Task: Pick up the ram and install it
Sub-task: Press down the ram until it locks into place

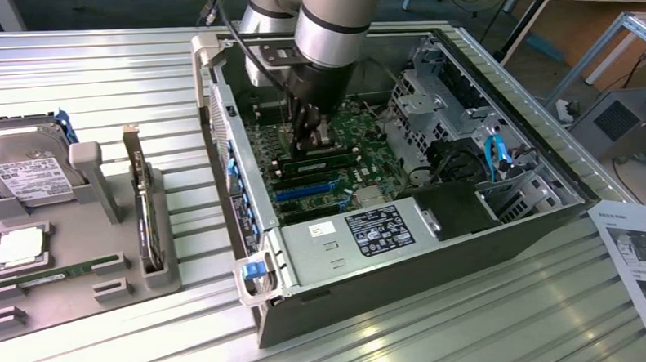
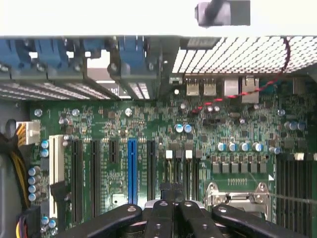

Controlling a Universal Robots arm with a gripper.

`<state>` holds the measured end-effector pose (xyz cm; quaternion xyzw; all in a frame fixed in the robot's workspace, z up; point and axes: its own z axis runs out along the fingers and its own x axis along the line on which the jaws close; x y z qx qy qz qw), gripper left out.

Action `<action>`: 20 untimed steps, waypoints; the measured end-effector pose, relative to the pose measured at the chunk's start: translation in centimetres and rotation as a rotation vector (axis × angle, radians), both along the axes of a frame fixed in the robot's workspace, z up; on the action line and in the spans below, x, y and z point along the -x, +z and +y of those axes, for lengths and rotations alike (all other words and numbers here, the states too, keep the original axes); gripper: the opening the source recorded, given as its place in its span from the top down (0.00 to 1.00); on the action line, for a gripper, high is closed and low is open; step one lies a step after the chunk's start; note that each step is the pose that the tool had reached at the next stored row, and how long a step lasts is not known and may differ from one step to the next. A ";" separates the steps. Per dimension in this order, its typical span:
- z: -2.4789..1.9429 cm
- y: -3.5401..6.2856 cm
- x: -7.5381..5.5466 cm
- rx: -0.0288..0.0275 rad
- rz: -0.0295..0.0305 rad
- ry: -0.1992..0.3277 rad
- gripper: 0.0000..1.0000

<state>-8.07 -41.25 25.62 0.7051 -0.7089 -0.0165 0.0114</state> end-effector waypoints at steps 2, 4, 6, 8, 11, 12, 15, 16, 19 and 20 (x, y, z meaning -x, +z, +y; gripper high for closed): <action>0.00 0.00 0.4 0.0000 0.0000 0.000 0.89; 0.01 0.00 0.4 0.0000 0.0000 0.000 0.89; 0.00 0.00 0.4 0.0001 0.0000 0.000 0.89; -0.01 -0.02 0.4 0.0001 0.0000 0.000 0.89; 0.00 -0.19 0.4 0.0001 0.0000 0.000 0.89; 0.00 -0.25 0.4 0.0000 0.0000 0.000 0.89; 0.00 -0.42 0.4 0.0000 0.0000 0.000 0.89; 0.00 -0.52 0.4 0.0000 0.0000 0.000 0.89; 0.00 -0.75 0.4 0.0000 0.0000 0.000 0.89; 0.00 -0.85 0.4 0.0001 0.0000 0.000 0.89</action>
